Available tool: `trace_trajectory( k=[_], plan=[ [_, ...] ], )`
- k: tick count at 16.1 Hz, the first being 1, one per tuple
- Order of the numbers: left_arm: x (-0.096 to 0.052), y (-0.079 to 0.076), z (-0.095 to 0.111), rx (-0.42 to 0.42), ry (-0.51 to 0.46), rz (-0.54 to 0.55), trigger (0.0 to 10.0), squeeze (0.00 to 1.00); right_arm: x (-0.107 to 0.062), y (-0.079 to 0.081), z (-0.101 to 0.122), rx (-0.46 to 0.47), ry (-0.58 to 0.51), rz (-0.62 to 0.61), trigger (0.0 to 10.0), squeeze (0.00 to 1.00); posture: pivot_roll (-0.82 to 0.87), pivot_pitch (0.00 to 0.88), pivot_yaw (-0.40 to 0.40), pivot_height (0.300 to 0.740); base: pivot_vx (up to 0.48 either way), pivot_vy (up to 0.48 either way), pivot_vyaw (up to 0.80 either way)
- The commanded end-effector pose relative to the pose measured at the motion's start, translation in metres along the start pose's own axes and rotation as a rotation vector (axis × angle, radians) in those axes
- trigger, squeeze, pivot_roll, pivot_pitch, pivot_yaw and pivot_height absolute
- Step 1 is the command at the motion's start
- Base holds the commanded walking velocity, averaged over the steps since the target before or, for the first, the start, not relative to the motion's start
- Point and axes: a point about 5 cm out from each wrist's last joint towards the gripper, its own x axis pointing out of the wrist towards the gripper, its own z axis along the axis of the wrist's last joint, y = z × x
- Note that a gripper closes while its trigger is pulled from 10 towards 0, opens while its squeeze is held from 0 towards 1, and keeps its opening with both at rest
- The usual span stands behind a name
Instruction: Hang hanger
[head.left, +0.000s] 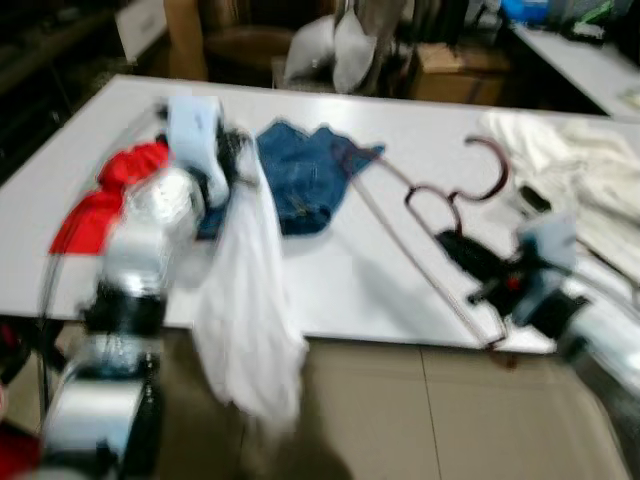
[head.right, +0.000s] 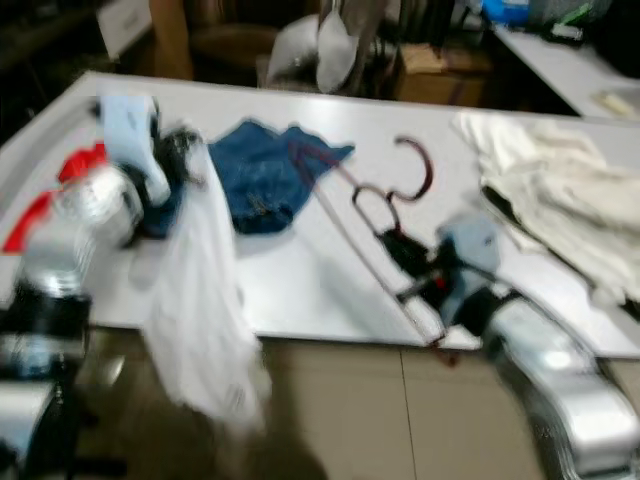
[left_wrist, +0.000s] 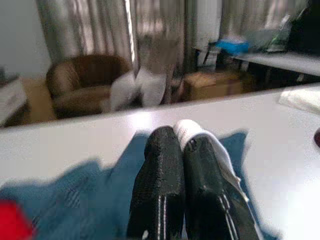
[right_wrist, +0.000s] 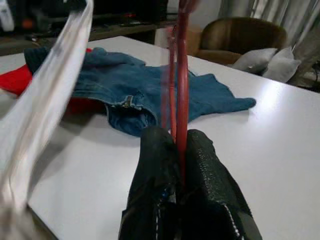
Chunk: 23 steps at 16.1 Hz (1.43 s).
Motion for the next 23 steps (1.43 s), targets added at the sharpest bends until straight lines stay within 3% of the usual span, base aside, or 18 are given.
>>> trace_trajectory(
  k=[1,2,5,8,10,13,16,18,19,20,23],
  plan=[
    [0.005,-0.001,0.007,0.033,-0.016,-0.016,10.0,0.00,-0.002,0.002,0.006,-0.002,-0.008,0.060,10.0,0.00,-0.03,0.000,-0.034,0.740,0.000,0.000,0.00],
    [0.021,0.007,0.028,0.109,-0.036,-0.026,10.0,0.00,-0.016,0.000,0.023,-0.036,0.028,0.248,10.0,0.00,-0.03,0.000,-0.038,0.740,0.000,0.000,0.00],
    [0.031,0.013,0.038,0.151,-0.021,-0.022,10.0,0.00,-0.025,0.003,0.030,-0.057,0.093,0.389,10.0,0.00,-0.03,0.000,-0.042,0.740,0.000,0.000,0.00],
    [0.042,0.011,0.048,0.213,-0.021,-0.059,10.0,0.00,-0.030,0.007,0.035,-0.026,0.126,0.522,10.0,0.00,-0.03,0.000,-0.044,0.740,0.000,0.000,0.00],
    [0.046,0.005,0.058,0.219,-0.050,-0.110,10.0,0.00,-0.027,0.014,0.030,-0.023,0.163,0.580,10.0,0.00,-0.02,0.000,-0.045,0.740,0.000,0.000,0.00],
    [0.045,-0.002,0.074,0.183,-0.095,-0.241,10.0,0.00,-0.007,0.017,0.023,-0.046,0.153,0.565,10.0,0.00,-0.03,0.000,-0.035,0.740,0.000,0.000,0.00],
    [0.024,0.007,0.102,0.091,-0.146,-0.379,10.0,0.00,0.027,0.015,0.011,-0.081,0.145,0.530,10.0,0.00,-0.01,0.000,-0.052,0.740,0.000,0.000,0.00],
    [0.011,0.011,0.115,0.039,-0.174,-0.427,10.0,0.00,0.038,0.011,0.008,-0.090,0.142,0.506,10.0,0.00,0.00,0.000,-0.066,0.740,0.000,0.000,0.00],
    [-0.005,0.016,0.132,-0.033,-0.204,-0.479,10.0,0.00,0.052,0.007,0.006,-0.108,0.139,0.486,10.0,0.00,0.02,0.000,-0.084,0.740,0.000,0.000,0.00],
    [-0.008,0.017,0.134,-0.042,-0.206,-0.490,10.0,0.00,0.054,0.006,0.006,-0.113,0.139,0.484,10.0,0.00,0.02,0.000,-0.084,0.740,0.000,0.000,0.00],
    [-0.041,0.013,0.153,-0.117,-0.233,-0.601,10.0,0.00,0.079,-0.001,0.013,-0.160,0.074,0.465,10.0,0.00,0.05,0.000,-0.114,0.740,0.000,0.000,0.00]
  ],
)
